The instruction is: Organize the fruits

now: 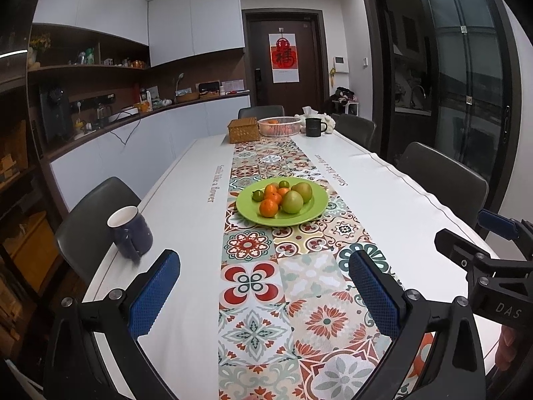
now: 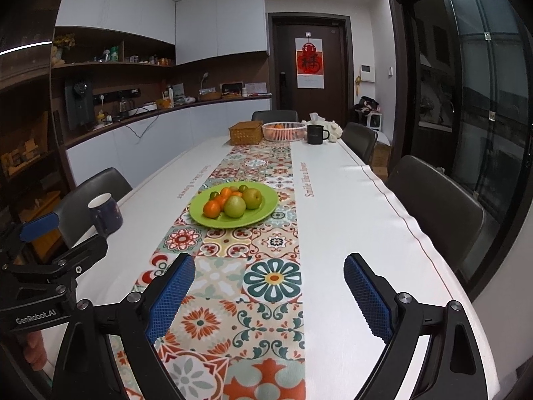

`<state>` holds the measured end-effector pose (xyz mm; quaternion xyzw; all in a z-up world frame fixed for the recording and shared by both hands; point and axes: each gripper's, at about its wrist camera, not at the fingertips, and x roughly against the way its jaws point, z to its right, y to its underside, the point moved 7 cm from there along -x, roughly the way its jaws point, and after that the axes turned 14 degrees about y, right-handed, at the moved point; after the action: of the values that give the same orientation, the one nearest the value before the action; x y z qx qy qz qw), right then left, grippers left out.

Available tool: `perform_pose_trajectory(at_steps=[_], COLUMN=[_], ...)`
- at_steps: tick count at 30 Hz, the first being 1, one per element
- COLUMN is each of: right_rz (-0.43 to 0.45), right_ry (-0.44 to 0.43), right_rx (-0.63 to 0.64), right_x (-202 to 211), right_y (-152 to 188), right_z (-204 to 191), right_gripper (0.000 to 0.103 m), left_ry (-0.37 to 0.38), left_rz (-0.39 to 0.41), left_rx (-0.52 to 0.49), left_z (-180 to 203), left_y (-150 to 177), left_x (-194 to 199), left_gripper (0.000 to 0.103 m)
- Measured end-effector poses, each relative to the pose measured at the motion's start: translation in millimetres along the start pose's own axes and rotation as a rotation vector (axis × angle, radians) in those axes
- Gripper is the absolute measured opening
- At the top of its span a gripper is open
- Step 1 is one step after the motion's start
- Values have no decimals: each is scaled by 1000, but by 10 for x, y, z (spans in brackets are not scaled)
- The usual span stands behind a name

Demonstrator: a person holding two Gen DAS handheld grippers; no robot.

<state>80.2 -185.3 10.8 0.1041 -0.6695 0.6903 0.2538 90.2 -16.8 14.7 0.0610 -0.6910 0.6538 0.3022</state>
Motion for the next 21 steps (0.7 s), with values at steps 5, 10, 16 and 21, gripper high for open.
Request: perform_pose_trajectory(at_steps=[5, 10, 16, 21], right_rz=[-6, -13, -20, -29], right_ry=[3, 4, 6, 4], right_rx=[-1, -4, -5, -4], right_x=[1, -10, -16, -52], right_y=[31, 40, 58, 78], right_z=[11, 15, 21, 31], right_gripper=[92, 92, 92, 92], left_ry=[0, 1, 1, 1], left_rz=[-1, -5, -8, -12], left_rx=[-1, -4, -5, -3], left_z=[-2, -2, 2, 1], left_y=[10, 37, 46, 61], left_x=[-2, -1, -9, -32], left_gripper=[103, 103, 103, 103])
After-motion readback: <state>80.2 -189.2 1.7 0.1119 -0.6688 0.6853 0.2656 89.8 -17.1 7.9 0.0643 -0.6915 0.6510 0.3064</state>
